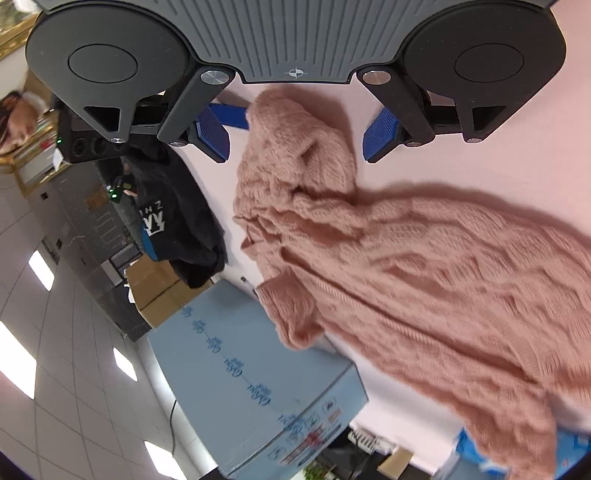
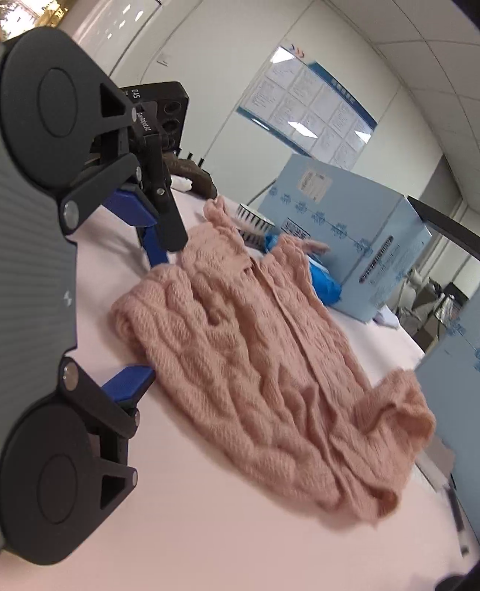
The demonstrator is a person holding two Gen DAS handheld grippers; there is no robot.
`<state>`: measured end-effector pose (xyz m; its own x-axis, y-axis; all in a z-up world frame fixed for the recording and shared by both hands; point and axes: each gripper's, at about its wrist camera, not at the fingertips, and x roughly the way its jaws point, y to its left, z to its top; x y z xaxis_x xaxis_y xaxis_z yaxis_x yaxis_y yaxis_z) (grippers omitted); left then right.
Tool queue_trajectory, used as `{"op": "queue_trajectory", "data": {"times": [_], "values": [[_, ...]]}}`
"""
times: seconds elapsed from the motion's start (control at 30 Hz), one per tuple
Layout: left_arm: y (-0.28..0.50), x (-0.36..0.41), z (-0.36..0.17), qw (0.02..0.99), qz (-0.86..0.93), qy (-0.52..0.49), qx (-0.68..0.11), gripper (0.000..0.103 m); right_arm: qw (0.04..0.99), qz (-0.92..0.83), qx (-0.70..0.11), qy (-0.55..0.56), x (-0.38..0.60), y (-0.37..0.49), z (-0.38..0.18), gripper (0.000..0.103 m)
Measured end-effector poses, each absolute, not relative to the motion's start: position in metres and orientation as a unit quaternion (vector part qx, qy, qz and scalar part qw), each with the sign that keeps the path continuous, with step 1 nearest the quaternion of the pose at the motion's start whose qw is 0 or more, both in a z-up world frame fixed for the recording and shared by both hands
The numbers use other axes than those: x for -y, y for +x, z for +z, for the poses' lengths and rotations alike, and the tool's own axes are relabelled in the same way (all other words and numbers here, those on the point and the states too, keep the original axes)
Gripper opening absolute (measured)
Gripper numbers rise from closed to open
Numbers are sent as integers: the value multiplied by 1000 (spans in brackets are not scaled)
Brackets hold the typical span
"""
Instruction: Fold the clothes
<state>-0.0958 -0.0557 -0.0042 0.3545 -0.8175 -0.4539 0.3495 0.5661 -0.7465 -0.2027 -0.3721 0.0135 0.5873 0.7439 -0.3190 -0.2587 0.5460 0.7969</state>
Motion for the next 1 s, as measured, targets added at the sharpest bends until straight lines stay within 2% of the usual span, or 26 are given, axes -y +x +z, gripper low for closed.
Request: {"op": "queue_trajectory", "data": {"times": [0.2,0.27,0.33,0.37,0.57,0.73,0.8,0.87,1.0], "values": [[-97,25,-6,770,-363,-327,-410,81,766,335,-302,457,373,-184,-4,56],[-99,17,-3,780,-356,-326,-399,81,782,316,-310,438,367,-179,-5,42],[-103,7,0,783,-354,-334,-388,81,797,299,-317,418,361,-176,-6,18],[-104,3,2,787,-351,-335,-382,81,795,304,-319,417,359,-174,-6,15],[-110,0,14,811,-348,-314,-351,82,762,373,-290,443,363,-181,14,13],[-106,14,18,787,-398,-341,-326,82,688,430,-253,527,389,-192,38,14],[-105,22,18,775,-417,-351,-320,85,682,432,-237,541,400,-197,45,14],[-106,29,18,769,-426,-347,-325,86,702,400,-248,534,412,-199,48,18],[-110,38,13,770,-429,-327,-341,86,748,297,-353,478,423,-206,27,44]]}}
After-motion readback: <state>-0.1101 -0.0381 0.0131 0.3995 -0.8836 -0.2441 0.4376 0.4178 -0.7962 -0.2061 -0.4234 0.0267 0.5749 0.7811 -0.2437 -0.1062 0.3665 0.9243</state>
